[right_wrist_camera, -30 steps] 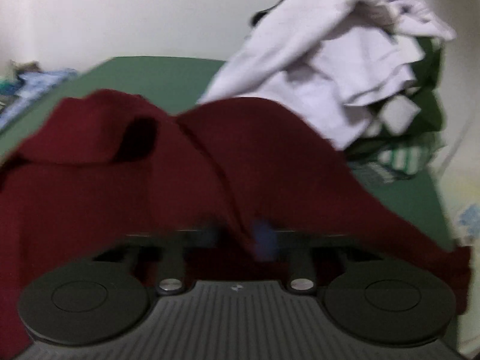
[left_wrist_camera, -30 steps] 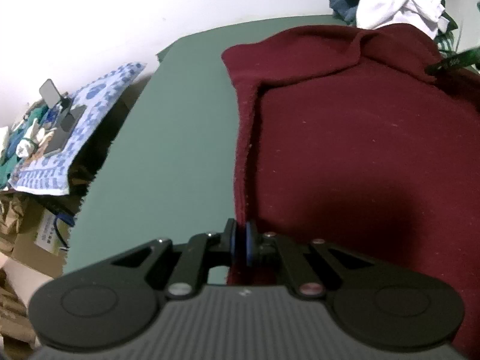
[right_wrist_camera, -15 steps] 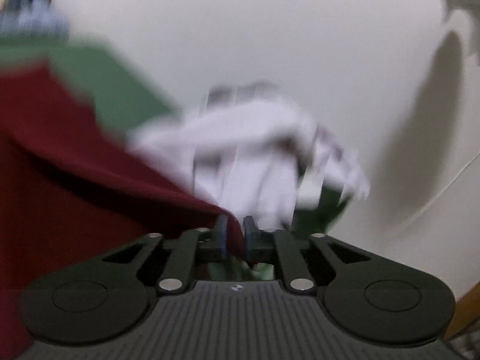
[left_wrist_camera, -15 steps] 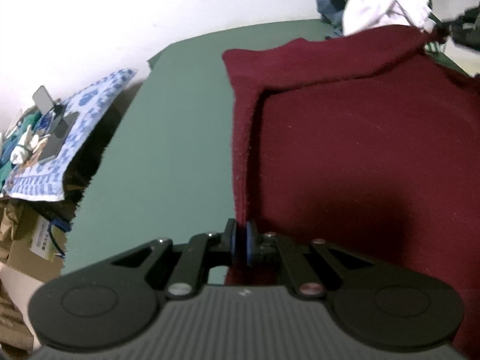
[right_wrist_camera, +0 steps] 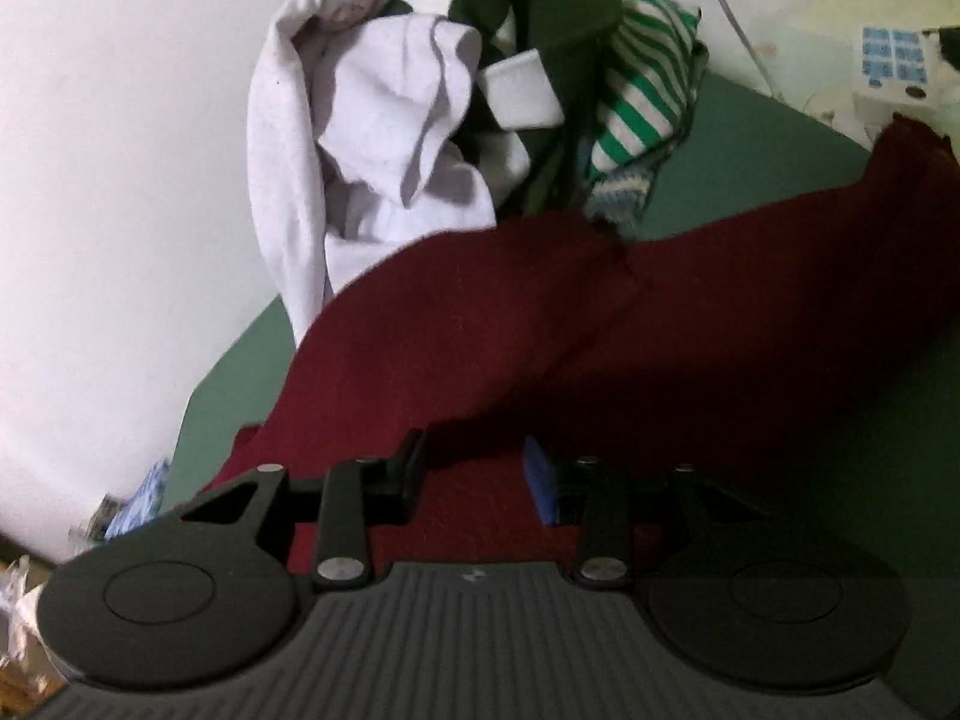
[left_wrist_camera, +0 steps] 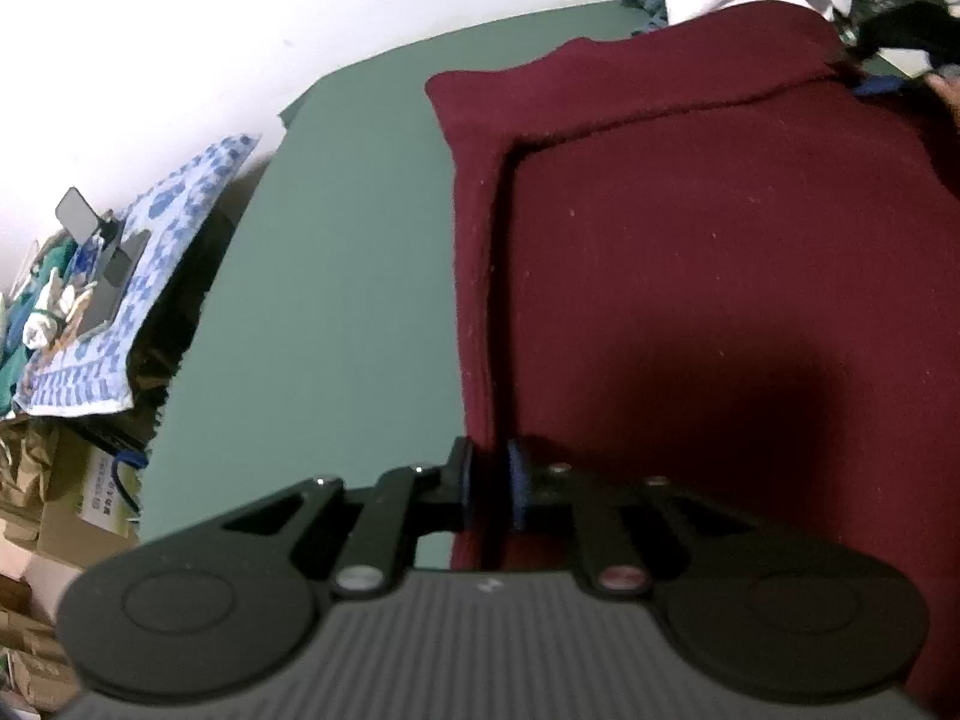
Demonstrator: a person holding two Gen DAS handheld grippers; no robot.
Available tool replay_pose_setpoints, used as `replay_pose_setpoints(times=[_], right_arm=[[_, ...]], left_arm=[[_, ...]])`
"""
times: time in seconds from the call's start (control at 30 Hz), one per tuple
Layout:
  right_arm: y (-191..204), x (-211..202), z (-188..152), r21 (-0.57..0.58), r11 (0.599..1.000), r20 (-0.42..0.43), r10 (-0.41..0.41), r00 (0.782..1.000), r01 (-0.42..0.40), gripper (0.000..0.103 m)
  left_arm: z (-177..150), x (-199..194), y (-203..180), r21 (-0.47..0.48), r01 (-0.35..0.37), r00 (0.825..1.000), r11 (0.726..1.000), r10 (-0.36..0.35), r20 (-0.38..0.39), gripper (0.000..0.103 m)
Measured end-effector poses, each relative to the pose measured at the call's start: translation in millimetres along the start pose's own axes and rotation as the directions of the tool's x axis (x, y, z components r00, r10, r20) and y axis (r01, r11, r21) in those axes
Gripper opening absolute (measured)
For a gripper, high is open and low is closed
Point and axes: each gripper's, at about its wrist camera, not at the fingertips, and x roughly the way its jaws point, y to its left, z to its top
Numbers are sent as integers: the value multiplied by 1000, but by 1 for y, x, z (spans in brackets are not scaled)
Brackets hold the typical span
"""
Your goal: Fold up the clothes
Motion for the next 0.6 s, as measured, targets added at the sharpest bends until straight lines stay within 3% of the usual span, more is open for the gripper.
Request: replay_pose_setpoints(times=[0.13,0.2,0.23,0.27,0.47,0.6], right_arm=[[9,10,-9,35,999,48,-19,999,18,38],[15,12,-13,36,999,44,-31,999,29,17],[19,10,-15,26,999,45,-35,998,33,14],[25,7,-15,13,999,50,-41,998,41,13],[60,-28,-14,-75,997,126,-18,992,28,7],[96,-56,-9,-238,971,207,32,978,18,7]], left_arm=[[-8,-3,5,-36,11,1000,999,-11,-4,21],[-11,-2,12,-80,36,999,996,-36,9,20],[-11,-2,14,-100,55,998,993,-54,15,9],[-12,-2,17,-123,75,997,990,-73,23,1],[-8,-17,29,-177,110,993,978,-99,68,1],[-1,-34,32,-194,156,985,968,-139,100,1]])
